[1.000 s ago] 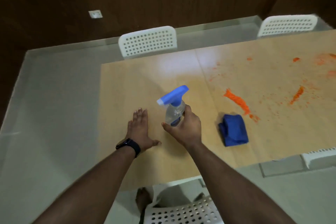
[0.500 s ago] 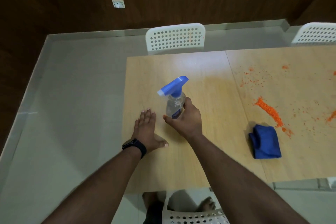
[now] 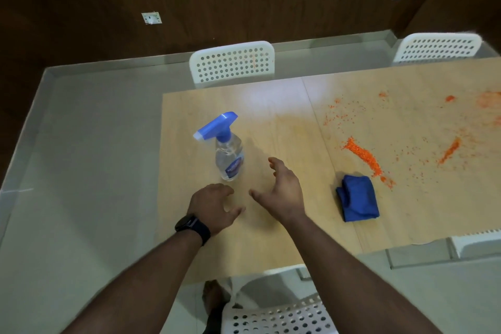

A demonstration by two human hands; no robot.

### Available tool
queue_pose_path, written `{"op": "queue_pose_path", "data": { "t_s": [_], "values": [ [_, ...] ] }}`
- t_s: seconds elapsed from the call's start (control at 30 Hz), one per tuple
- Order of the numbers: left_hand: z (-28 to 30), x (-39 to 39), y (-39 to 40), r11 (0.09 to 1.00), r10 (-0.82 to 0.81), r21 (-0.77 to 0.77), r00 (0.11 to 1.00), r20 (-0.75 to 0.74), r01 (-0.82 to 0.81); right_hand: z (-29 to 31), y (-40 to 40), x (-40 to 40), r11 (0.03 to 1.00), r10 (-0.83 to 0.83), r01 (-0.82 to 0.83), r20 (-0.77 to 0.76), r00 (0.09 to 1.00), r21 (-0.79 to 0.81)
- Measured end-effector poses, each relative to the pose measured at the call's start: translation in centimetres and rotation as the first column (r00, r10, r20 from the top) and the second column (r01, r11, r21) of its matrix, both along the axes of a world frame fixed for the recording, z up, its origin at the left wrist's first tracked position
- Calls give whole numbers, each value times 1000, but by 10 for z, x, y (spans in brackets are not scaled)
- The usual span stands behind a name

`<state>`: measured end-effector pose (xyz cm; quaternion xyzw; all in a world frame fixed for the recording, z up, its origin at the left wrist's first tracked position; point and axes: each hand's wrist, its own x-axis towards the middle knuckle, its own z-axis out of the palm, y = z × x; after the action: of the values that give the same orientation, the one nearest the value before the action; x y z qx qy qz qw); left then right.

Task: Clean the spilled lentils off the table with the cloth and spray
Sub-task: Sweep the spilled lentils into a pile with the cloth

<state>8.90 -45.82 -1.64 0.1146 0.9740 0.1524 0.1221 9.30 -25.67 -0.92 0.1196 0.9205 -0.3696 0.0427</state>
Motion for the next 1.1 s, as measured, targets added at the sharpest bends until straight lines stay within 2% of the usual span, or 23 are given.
{"op": "queue_pose_path", "data": {
  "t_s": [0.13, 0.23, 0.3, 0.37, 0.5, 0.6, 0.9, 1.0, 1.1],
  "values": [
    [0, 14, 63, 994, -91, 50, 995, -34, 92, -3, 65, 23, 988, 31, -21, -63, 998, 154],
    [-2, 28, 123, 995, -85, 57, 996, -9, 85, 2, 116, 38, 933, 35, 7, -110, 993, 360],
    [-6, 36, 171, 995, -68, 69, 998, 14, 66, 0, 154, 48, 875, 23, 21, -85, 996, 484],
    [-7, 42, 206, 994, -45, 98, 998, 41, 41, -2, 175, 51, 840, 0, 10, -19, 1000, 542],
    [-8, 52, 263, 984, 29, 173, 993, 110, -48, -9, 204, 51, 838, 60, -116, 123, 991, 533],
    [-9, 61, 283, 981, 86, 160, 983, 162, -112, -13, 219, 51, 856, 136, -207, 179, 974, 474],
    [-14, 68, 309, 990, 84, 98, 987, 138, -98, -2, 270, 66, 830, 265, -322, 186, 946, 454],
    [-16, 64, 328, 993, 35, 109, 994, 106, -47, -7, 282, 75, 820, 352, -372, 129, 927, 435],
    [-20, 59, 342, 995, 9, 99, 991, 130, -22, -18, 294, 93, 818, 350, -337, 61, 935, 465]
  ]
}}
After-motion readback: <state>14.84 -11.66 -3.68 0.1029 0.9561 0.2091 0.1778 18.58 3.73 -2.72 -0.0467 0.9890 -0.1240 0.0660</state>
